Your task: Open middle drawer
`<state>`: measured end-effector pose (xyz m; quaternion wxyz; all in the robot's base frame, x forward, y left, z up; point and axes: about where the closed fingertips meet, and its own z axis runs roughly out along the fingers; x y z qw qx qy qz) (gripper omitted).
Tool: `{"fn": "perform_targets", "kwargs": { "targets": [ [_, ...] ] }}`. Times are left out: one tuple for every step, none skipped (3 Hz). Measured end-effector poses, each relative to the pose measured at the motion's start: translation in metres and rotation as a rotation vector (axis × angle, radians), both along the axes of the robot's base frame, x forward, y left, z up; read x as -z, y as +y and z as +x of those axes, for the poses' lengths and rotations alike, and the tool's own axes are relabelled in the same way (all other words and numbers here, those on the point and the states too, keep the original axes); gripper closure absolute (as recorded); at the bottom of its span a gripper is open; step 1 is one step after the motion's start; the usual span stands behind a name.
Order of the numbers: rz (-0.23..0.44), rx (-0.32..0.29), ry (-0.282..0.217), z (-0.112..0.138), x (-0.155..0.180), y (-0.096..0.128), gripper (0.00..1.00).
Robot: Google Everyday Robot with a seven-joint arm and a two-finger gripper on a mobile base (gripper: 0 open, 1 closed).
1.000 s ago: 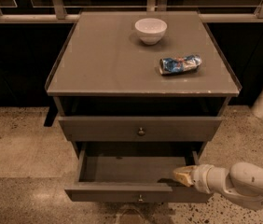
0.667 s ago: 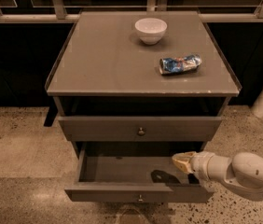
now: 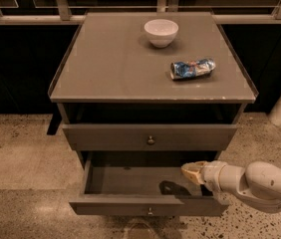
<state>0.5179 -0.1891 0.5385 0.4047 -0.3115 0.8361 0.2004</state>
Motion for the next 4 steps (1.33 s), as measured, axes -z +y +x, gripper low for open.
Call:
{"fn": "perform_targets", "kwargs": {
  "targets": [
    [0.000, 0.000, 0.000, 0.0000, 0.0000, 0.0000, 0.36],
    [0.000, 0.000, 0.000, 0.0000, 0.0000, 0.0001, 0.12],
    [0.000, 0.000, 0.000, 0.0000, 0.0000, 0.0001, 0.00],
    [0.000, 0.000, 0.000, 0.0000, 0.0000, 0.0001, 0.00]
  ]
}}
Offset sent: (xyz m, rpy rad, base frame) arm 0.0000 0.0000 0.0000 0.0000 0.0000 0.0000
